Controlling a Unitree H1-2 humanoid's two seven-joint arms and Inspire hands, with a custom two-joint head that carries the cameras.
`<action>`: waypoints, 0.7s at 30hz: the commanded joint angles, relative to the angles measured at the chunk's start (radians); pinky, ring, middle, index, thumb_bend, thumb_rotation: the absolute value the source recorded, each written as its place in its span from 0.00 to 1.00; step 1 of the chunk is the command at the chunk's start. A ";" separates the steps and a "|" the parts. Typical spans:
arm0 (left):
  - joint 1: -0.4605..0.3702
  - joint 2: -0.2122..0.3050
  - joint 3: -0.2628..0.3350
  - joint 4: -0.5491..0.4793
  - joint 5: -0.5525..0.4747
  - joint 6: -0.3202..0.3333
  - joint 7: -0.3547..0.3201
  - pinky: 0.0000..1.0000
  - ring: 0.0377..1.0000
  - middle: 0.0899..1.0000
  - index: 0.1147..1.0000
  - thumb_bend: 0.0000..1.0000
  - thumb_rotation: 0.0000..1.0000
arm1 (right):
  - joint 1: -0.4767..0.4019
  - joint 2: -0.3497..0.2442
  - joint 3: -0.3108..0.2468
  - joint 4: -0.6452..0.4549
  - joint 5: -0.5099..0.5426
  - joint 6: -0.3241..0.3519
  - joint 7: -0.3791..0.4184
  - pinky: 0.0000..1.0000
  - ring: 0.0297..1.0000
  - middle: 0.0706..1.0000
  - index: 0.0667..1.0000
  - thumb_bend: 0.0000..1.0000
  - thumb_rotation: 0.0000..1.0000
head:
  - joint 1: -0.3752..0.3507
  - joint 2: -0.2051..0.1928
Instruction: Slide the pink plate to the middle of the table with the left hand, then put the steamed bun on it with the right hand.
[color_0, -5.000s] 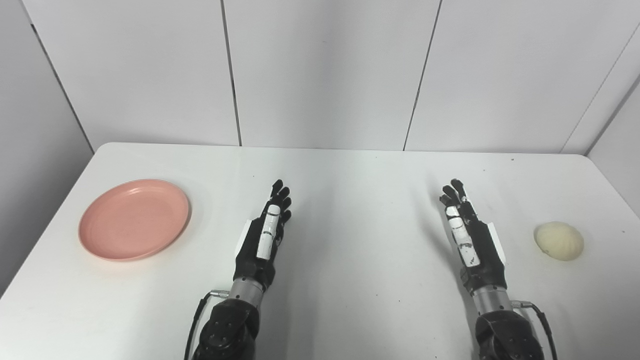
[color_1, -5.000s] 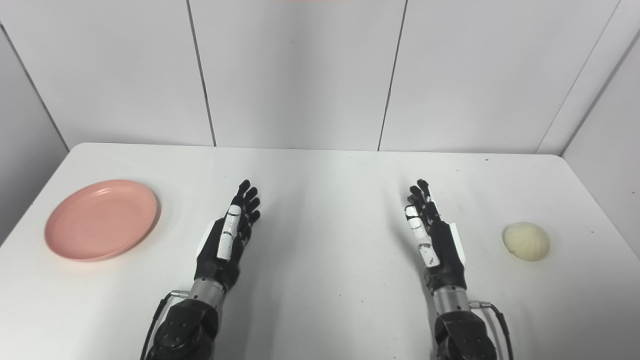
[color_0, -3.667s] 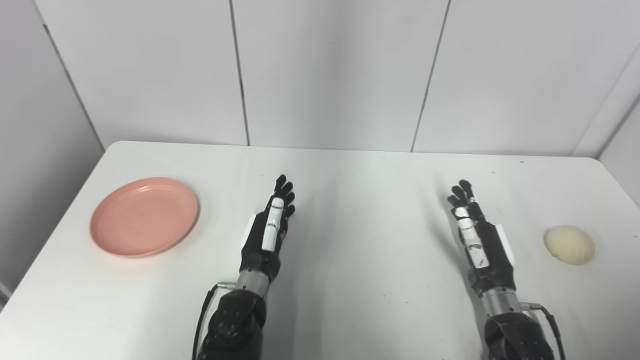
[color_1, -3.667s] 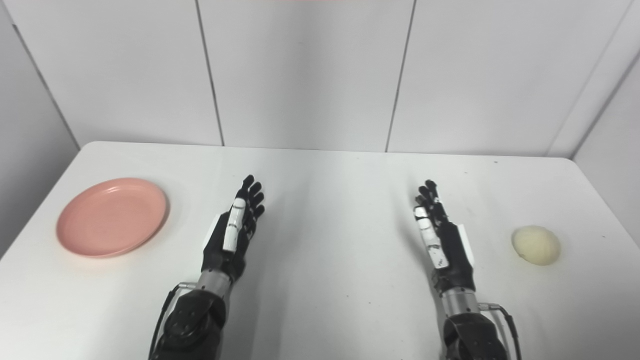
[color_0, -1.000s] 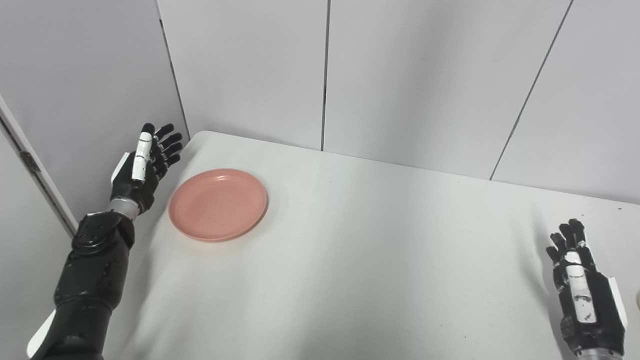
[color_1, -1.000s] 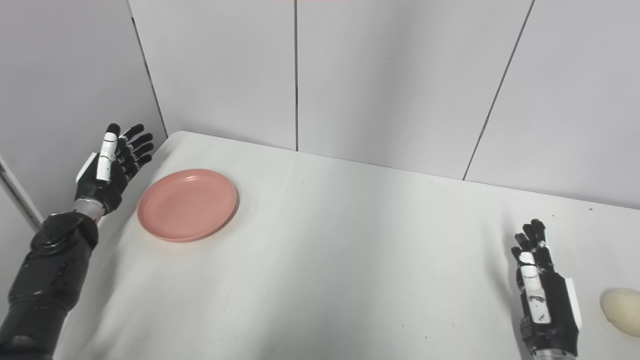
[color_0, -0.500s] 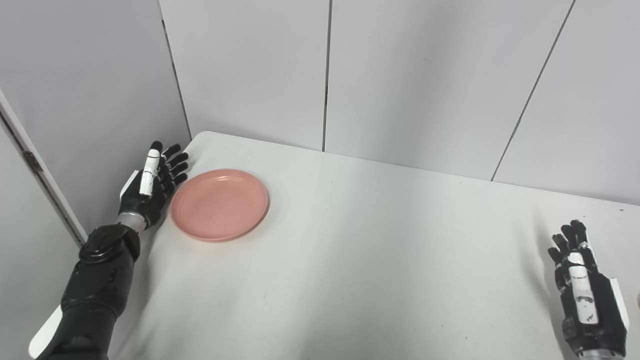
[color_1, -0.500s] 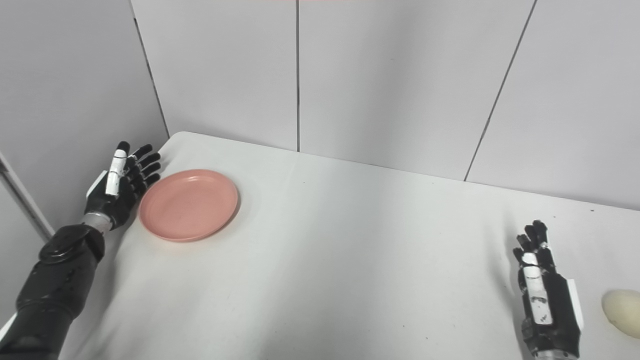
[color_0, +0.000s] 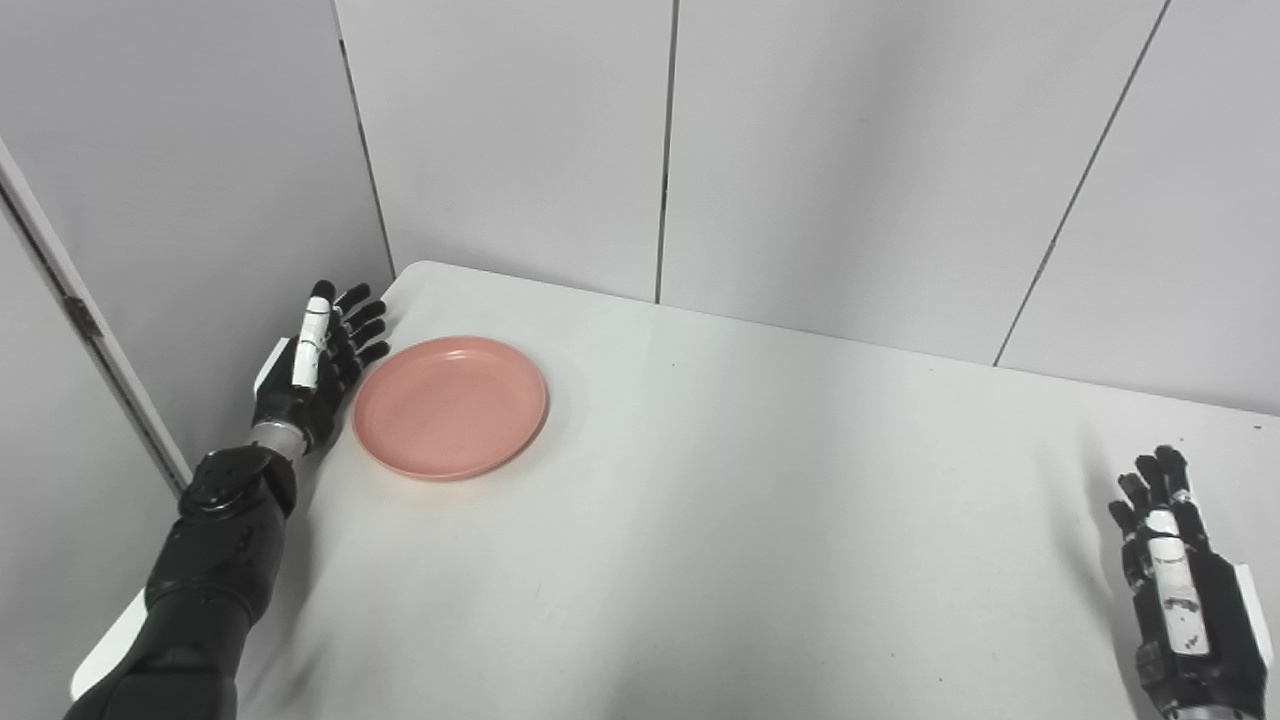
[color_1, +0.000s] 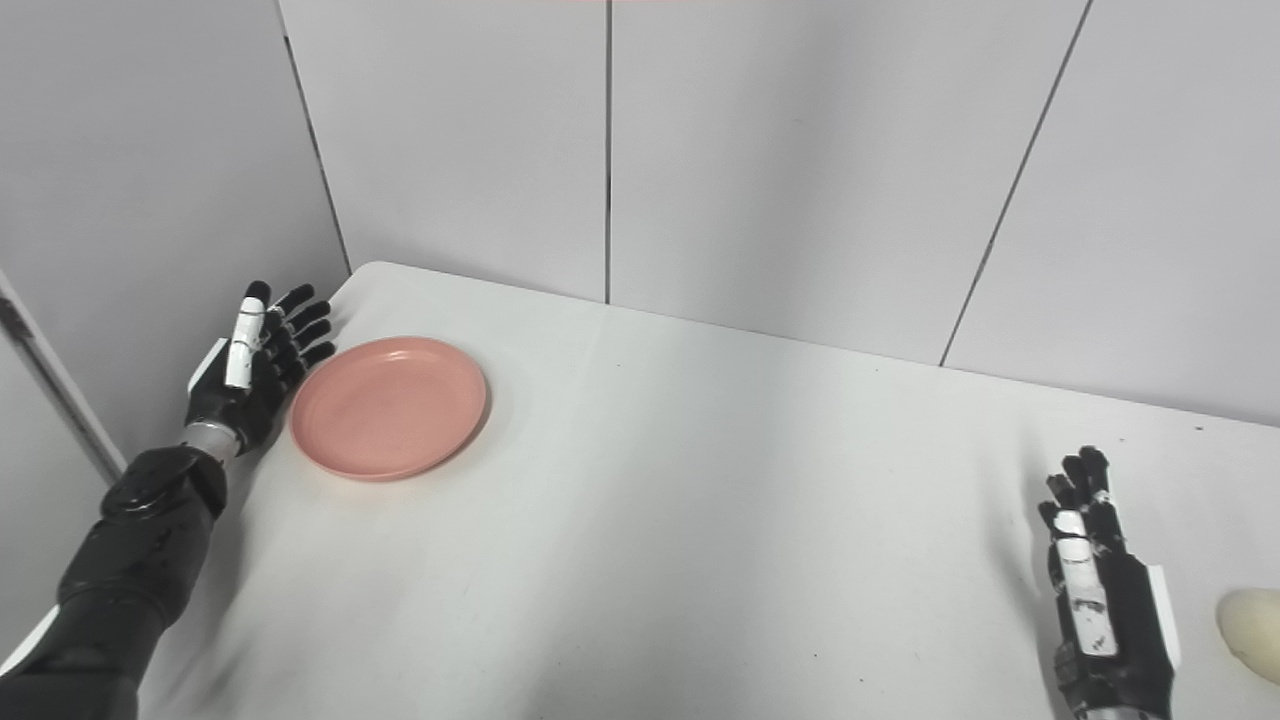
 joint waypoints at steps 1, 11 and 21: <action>-0.038 -0.028 -0.010 0.000 -0.004 -0.004 -0.011 0.95 0.90 0.86 0.85 0.62 1.00 | 0.009 -0.001 -0.004 0.006 0.005 -0.002 0.005 1.00 0.99 1.00 1.00 0.49 0.80 | 0.000 0.001; -0.051 -0.125 -0.002 -0.075 -0.028 0.031 0.047 0.94 0.91 0.88 0.85 0.60 1.00 | 0.010 0.005 -0.004 -0.014 0.003 0.015 -0.005 1.00 0.98 0.99 1.00 0.50 0.79 | -0.003 0.005; -0.058 -0.177 -0.033 -0.145 -0.010 0.123 0.092 0.94 0.91 0.88 0.86 0.57 1.00 | 0.010 0.005 -0.004 -0.018 -0.004 0.017 -0.009 1.00 0.98 1.00 1.00 0.49 0.80 | -0.010 0.008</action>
